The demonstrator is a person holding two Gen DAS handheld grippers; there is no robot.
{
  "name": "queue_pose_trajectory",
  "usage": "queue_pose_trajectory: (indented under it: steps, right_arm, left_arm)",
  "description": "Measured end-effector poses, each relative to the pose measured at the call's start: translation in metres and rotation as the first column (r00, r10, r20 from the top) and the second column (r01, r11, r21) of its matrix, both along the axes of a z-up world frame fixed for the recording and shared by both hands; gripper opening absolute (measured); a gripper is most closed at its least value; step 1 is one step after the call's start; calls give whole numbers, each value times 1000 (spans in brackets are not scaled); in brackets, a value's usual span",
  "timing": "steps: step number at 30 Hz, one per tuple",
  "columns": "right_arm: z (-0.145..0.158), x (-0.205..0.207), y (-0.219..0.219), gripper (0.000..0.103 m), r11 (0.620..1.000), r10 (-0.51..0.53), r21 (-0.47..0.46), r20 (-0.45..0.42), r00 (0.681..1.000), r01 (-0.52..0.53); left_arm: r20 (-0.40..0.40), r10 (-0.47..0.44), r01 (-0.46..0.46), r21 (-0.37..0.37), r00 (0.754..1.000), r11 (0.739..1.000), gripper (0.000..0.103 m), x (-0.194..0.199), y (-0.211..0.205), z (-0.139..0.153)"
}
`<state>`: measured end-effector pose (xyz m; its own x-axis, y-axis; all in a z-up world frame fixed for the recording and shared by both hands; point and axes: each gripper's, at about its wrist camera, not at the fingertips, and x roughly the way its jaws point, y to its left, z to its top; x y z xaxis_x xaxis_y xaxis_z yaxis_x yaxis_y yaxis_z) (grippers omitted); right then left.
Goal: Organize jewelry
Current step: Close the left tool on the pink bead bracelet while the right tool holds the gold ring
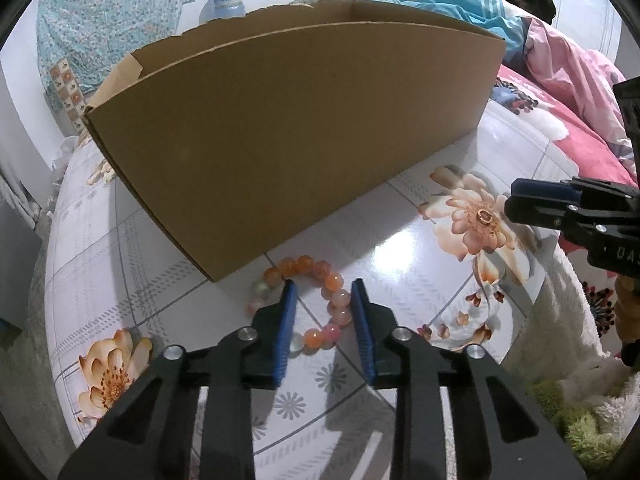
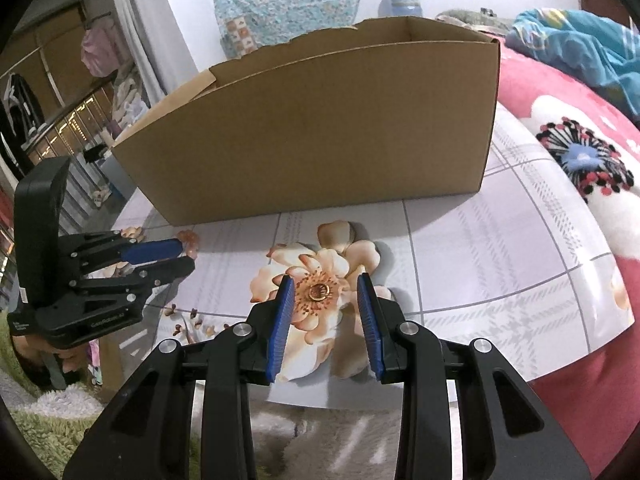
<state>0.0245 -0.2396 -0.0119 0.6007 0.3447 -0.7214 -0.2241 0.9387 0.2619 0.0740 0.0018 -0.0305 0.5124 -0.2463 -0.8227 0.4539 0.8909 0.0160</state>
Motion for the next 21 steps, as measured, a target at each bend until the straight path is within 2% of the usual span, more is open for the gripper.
queue_pose_trajectory:
  steps: [3, 5, 21]
  right_arm:
    - [1, 1, 2, 32, 1000, 4, 5, 3, 1000, -4]
    - [1, 1, 4, 32, 1000, 8, 6, 3, 1000, -8]
    - [1, 2, 4, 36, 1000, 3, 14, 1, 1000, -3]
  left_arm:
    - [1, 8, -8, 3, 1000, 1000, 11, 2, 3, 0]
    - [-1, 11, -11, -1, 1000, 1000, 10, 3, 4, 0]
    - [-3, 15, -15, -6, 1000, 1000, 10, 3, 7, 1]
